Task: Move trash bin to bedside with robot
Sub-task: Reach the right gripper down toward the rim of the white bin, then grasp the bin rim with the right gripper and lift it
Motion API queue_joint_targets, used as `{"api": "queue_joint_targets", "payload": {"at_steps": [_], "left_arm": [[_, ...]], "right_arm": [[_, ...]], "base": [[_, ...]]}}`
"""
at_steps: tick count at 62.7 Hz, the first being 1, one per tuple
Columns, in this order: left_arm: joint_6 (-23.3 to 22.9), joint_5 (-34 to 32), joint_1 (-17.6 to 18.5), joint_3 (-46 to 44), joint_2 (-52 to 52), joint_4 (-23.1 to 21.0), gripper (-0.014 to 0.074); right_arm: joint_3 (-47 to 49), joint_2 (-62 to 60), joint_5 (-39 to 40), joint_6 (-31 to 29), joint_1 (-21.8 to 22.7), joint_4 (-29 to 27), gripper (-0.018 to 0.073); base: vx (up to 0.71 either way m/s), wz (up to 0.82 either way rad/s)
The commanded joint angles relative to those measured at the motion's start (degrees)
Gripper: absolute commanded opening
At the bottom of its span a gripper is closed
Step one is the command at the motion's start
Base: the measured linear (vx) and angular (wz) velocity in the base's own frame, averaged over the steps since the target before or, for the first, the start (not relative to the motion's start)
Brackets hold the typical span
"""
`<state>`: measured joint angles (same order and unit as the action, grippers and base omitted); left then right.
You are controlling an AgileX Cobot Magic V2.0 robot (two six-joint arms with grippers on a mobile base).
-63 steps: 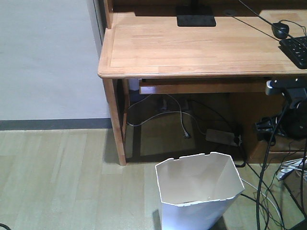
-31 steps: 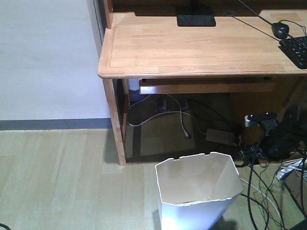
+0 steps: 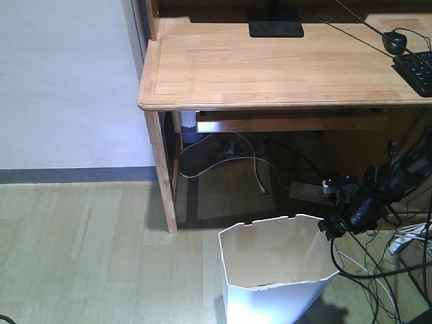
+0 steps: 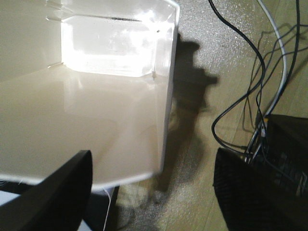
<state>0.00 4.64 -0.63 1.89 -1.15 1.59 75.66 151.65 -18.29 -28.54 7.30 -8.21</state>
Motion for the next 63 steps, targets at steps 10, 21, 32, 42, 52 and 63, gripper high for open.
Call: {"api": "queue_joint_targets", "payload": {"at_steps": [10,21,32,42,52,63], "left_arm": [[-0.8,-4.3,0.4,0.7,-0.4,-0.5,-0.0006],[-0.8,-4.3,0.4,0.7,-0.4,-0.5,-0.0006],[-0.8,-4.3,0.4,0.7,-0.4,-0.5,-0.0006],[-0.8,-4.3,0.4,0.7,-0.4,-0.5,-0.0006],[-0.8,-4.3,0.4,0.7,-0.4,-0.5,-0.0006],[-0.8,-4.3,0.4,0.7,-0.4,-0.5,-0.0006]], "right_arm": [[14.4,7.7,-5.6,-2.3,0.3,0.6,0.0494],[24.1,14.8,-9.7,-2.1,0.3,1.6,0.0494],[32.0,20.8,-13.5,-1.2,0.3,3.1,0.0491],[36.4,24.9,-16.7,-0.2,0.3,3.0,0.0400],[38.3,26.4,-19.3,-0.6,0.3,1.6,0.0030],[37.9,25.5,-19.4,-4.4,0.3,-7.0,-0.0011]], "base": [[0.00,0.00],[0.00,0.00],[0.00,0.00],[0.00,0.00],[0.00,0.00],[0.00,0.00]]}}
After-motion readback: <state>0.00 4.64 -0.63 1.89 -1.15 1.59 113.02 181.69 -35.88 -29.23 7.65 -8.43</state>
